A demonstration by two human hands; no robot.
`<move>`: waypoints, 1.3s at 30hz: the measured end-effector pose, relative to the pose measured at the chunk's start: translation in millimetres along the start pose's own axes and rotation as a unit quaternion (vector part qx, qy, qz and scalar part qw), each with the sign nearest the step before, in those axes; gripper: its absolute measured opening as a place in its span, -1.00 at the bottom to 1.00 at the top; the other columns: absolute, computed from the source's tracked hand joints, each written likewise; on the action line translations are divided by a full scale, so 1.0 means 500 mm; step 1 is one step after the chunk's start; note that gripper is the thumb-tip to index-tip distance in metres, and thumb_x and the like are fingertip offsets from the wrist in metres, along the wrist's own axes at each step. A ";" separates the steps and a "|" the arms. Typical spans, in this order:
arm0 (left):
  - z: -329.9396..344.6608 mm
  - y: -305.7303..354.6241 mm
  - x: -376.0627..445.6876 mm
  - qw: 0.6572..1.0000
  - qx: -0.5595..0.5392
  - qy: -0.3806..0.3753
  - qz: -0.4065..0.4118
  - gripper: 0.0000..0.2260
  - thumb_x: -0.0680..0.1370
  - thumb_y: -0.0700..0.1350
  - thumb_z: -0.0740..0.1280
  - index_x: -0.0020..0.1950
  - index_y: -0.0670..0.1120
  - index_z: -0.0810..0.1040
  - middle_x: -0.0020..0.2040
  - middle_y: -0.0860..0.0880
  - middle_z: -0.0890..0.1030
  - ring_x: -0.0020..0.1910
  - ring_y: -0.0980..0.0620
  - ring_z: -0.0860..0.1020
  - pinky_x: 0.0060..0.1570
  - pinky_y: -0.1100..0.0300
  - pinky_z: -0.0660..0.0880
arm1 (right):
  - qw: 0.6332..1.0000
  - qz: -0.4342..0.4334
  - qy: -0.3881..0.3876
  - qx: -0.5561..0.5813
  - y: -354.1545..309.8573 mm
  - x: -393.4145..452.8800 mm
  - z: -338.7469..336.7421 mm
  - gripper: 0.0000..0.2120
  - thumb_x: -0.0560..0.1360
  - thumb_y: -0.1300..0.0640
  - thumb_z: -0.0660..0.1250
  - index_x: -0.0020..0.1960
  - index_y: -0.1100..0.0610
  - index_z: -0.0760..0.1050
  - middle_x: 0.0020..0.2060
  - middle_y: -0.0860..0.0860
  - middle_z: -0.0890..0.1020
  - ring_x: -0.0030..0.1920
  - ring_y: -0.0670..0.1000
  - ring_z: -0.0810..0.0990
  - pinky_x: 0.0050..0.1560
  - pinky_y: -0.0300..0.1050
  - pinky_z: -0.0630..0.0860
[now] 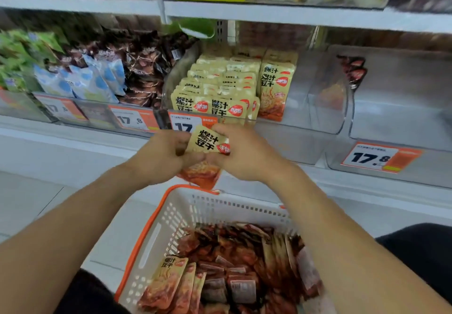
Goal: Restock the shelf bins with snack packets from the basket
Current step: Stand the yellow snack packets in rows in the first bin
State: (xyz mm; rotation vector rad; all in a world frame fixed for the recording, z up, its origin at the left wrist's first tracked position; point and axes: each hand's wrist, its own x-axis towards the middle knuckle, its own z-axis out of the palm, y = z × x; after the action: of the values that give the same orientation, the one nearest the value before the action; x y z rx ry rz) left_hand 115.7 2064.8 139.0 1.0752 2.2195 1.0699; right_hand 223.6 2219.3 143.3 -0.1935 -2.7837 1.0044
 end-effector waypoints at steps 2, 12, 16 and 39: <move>0.008 0.035 0.015 0.996 -0.042 0.040 0.064 -0.91 0.57 -0.15 0.41 0.04 -0.03 0.65 -0.08 0.09 0.73 -0.07 0.10 0.68 -0.04 0.18 0.60 | 0.996 -0.014 -0.014 -0.088 -0.026 0.008 -0.081 -0.82 0.51 0.06 0.43 0.03 0.06 0.46 -0.05 0.00 0.60 0.01 0.09 0.53 -0.10 -0.03 0.42; 0.059 0.047 0.101 0.919 0.226 0.236 0.223 -0.58 0.56 0.12 0.25 0.32 -0.09 0.52 0.30 -0.09 0.45 0.37 -0.09 0.34 0.39 0.11 0.23 | 0.946 0.076 0.155 -0.275 0.026 -0.013 -0.316 -0.65 0.48 0.03 0.47 0.20 0.06 0.48 0.09 0.08 0.64 0.10 0.17 0.53 0.01 0.02 0.46; 0.094 0.064 0.121 0.885 0.287 0.249 0.270 -0.72 0.59 0.00 0.25 0.24 -0.08 0.57 0.33 -0.16 0.46 0.46 -0.22 0.29 0.40 -0.13 0.23 | 0.921 0.142 0.177 -0.317 0.097 0.052 -0.281 -0.66 0.49 0.02 0.44 0.23 0.00 0.47 0.03 0.16 0.63 0.06 0.25 0.57 -0.12 -0.01 0.40; 0.141 0.078 0.177 0.839 0.453 0.182 0.241 -0.46 0.64 0.28 -0.02 -0.01 0.03 0.68 0.47 -0.15 0.39 0.45 -0.20 0.33 0.43 -0.29 0.14 | 0.916 0.216 0.190 -0.280 0.238 0.214 -0.185 -0.46 0.40 0.35 0.41 0.34 0.14 0.39 0.29 0.18 0.35 0.30 0.24 0.35 0.16 0.08 0.49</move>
State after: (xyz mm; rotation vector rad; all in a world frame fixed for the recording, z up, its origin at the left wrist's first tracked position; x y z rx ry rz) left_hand 127.4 2183.0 122.9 2.0407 2.9501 0.3177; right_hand 145.6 2387.1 149.7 -0.9970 -2.6193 0.1537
